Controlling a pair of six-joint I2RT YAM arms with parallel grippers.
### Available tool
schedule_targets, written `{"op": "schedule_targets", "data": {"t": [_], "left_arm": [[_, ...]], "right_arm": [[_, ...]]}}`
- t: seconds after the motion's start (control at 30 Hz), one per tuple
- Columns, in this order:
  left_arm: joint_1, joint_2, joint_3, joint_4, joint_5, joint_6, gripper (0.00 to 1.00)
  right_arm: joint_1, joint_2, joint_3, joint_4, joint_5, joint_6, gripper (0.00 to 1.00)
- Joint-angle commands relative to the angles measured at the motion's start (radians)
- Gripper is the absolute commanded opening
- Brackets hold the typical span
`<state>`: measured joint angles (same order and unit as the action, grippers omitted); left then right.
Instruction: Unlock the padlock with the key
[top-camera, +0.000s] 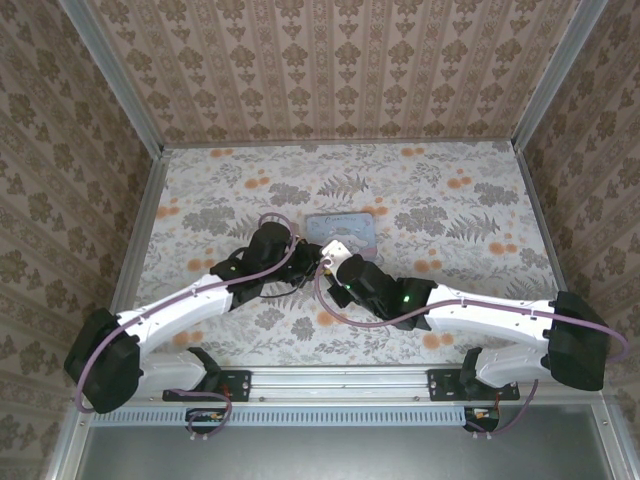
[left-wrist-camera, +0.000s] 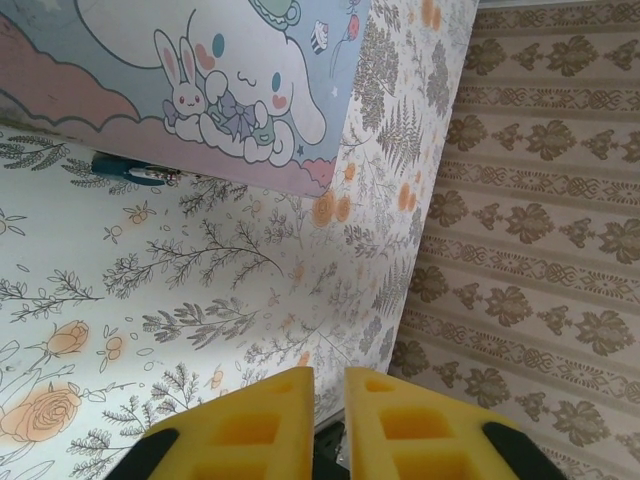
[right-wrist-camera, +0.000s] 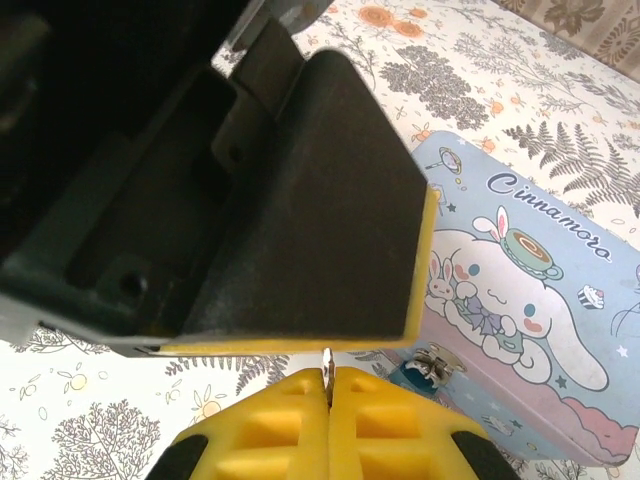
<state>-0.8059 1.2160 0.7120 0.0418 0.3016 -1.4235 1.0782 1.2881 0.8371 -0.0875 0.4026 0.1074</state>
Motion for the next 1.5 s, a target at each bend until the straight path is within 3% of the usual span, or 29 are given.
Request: {"op": "schedule_targets", "data": {"t": [0.0, 0.1, 0.23, 0.33, 0.4, 0.43, 0.67, 0.9, 1.1, 1.47], "left_arm": [[-0.010, 0.011, -0.008, 0.027, -0.008, -0.013, 0.10], [-0.009, 0.016, -0.011, 0.033, -0.009, -0.011, 0.00], [-0.007, 0.025, -0.019, 0.049, -0.019, 0.011, 0.00], [0.019, 0.026, -0.034, 0.087, -0.018, 0.049, 0.00], [0.045, 0.016, -0.051, 0.123, -0.017, 0.095, 0.00], [0.058, 0.013, -0.058, 0.147, -0.014, 0.121, 0.00], [0.154, -0.048, -0.094, 0.314, 0.049, 0.390, 0.00], [0.188, -0.116, -0.148, 0.544, 0.106, 0.512, 0.00], [0.188, -0.113, -0.199, 0.725, 0.097, 0.507, 0.00], [0.172, -0.033, -0.250, 0.940, 0.033, 0.468, 0.00]], "right_arm": [[0.005, 0.013, 0.030, -0.009, 0.033, -0.006, 0.00], [0.005, 0.013, 0.033, -0.008, 0.035, -0.004, 0.00], [-0.001, -0.008, 0.028, -0.015, 0.038, 0.026, 0.00], [-0.037, -0.084, -0.011, -0.017, -0.025, 0.093, 0.41], [-0.084, -0.162, -0.059, -0.018, -0.100, 0.164, 0.55], [-0.107, -0.196, -0.080, -0.014, -0.135, 0.199, 0.57], [-0.337, -0.354, -0.243, 0.127, -0.442, 0.547, 0.59], [-0.406, -0.180, -0.325, 0.601, -0.626, 0.910, 0.60], [-0.407, -0.003, -0.307, 0.969, -0.659, 1.135, 0.60], [-0.389, 0.157, -0.285, 1.227, -0.572, 1.376, 0.60]]}}
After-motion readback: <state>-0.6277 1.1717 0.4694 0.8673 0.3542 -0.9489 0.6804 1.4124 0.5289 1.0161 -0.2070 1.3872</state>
